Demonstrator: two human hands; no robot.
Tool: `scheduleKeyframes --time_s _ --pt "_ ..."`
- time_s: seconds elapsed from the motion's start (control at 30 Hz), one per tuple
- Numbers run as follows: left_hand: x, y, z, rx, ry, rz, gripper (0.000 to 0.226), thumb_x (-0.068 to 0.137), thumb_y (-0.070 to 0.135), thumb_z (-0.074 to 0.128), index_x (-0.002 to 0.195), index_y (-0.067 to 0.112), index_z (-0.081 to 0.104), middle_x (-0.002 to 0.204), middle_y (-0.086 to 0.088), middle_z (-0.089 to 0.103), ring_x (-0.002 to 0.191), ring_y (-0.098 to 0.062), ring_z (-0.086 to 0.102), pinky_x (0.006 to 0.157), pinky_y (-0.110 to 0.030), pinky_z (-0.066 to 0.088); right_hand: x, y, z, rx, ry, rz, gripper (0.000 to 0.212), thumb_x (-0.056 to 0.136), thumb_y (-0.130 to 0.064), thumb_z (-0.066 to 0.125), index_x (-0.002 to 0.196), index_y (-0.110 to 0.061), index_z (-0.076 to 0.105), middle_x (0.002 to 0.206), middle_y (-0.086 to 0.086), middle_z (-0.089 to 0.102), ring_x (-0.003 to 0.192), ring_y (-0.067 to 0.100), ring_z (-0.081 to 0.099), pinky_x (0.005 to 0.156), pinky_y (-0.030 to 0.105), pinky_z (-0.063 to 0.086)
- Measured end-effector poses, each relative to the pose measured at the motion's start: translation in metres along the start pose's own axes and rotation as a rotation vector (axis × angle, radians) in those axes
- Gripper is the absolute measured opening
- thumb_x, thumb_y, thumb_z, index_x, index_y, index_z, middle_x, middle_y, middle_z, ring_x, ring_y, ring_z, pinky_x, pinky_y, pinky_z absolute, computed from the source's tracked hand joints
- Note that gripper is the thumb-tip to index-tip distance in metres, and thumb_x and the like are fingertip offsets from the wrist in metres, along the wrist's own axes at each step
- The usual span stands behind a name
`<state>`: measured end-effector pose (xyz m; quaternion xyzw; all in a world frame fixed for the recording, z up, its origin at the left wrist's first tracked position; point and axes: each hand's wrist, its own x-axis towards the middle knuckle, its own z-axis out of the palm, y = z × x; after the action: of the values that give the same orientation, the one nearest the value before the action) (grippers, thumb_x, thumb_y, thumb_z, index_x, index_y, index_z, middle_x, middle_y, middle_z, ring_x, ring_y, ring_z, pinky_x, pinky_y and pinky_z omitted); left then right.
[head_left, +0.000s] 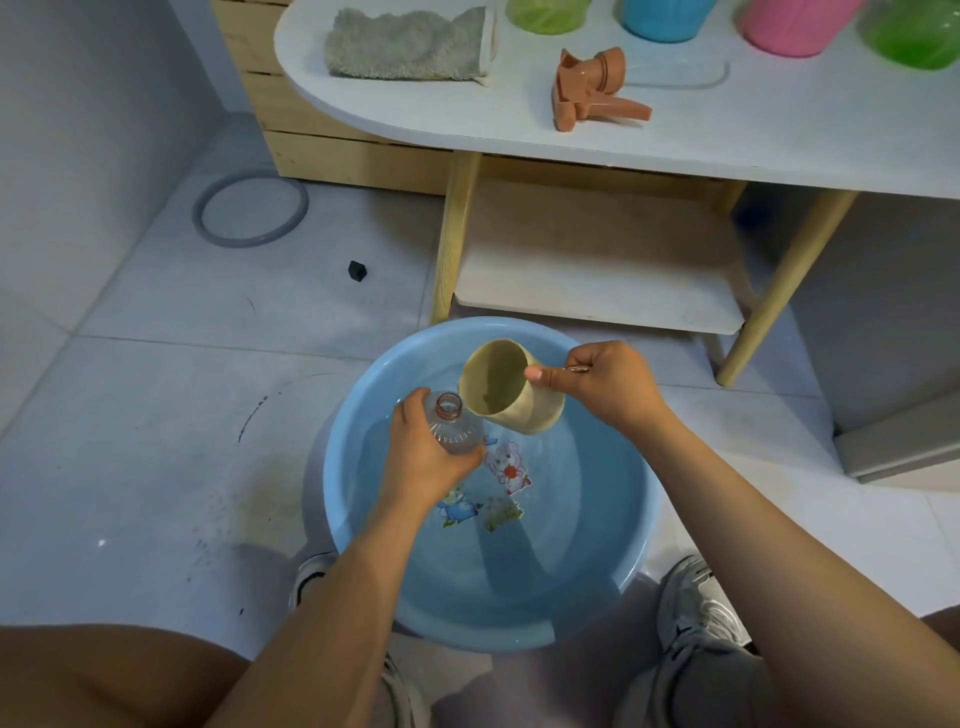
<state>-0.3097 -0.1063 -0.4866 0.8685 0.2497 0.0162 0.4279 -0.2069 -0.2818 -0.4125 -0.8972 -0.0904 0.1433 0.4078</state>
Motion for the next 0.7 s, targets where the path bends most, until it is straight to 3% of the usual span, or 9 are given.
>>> scheduleKeyframes --time_s 0.47,0.7 --pt "0.003 -0.003 0.001 -0.031 -0.011 0.024 0.094 0.061 0.031 0.087 0.137 0.016 0.033 0.135 -0.004 0.038 0.122 -0.020 0.044 0.089 -0.020 0.034 -0.003 -0.020 -0.007 -0.133 0.076 -0.158 0.063 0.069 -0.047 0.078 0.043 -0.017 0.029 0.045 -0.001 0.024 0.049 0.017 0.022 0.049 0.028 0.016" --pt "0.002 -0.005 0.002 -0.032 -0.018 0.026 0.094 0.061 0.028 0.087 0.137 0.014 0.033 0.135 -0.006 0.038 0.122 -0.020 0.043 0.090 -0.019 0.033 -0.005 -0.025 -0.008 -0.209 0.107 -0.219 0.064 0.069 -0.049 0.076 0.044 -0.017 0.026 0.043 0.000 0.021 0.050 0.020 0.021 0.056 0.028 0.020"
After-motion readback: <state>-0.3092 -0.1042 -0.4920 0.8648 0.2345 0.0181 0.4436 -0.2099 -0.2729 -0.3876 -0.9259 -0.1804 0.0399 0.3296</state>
